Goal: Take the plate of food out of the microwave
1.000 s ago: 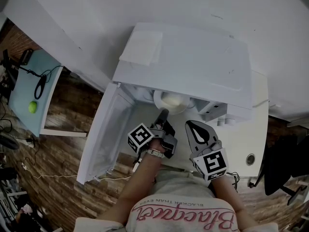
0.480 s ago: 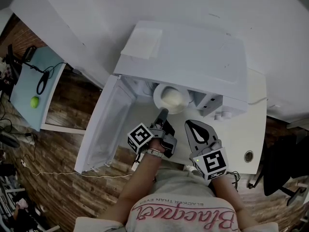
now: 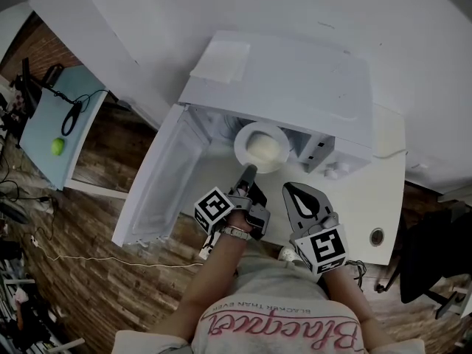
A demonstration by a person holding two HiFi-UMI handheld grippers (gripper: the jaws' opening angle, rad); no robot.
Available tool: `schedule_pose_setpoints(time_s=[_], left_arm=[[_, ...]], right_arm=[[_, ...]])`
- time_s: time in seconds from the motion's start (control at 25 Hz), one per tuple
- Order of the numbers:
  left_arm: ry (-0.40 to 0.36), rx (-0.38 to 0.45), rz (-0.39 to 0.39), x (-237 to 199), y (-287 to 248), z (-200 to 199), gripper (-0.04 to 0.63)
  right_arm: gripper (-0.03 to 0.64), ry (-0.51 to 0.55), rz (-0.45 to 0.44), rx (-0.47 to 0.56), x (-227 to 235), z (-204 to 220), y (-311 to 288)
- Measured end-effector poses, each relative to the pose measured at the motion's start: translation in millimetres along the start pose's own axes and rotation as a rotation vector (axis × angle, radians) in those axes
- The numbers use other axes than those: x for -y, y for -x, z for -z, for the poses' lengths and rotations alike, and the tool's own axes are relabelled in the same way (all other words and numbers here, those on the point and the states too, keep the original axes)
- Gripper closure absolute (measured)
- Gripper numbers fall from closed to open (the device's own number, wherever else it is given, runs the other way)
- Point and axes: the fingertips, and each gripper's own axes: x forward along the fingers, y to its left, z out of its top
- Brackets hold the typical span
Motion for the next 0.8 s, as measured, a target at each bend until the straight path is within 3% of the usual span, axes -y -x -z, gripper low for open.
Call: schedule_pose_setpoints(time_s=[0.8], left_arm=[[0.005, 0.08, 0.053, 30.6, 54.7, 29.7, 0.584]], right_arm=[[0.606, 0.047, -0.071, 0.057, -25.3, -11.2, 49.3]])
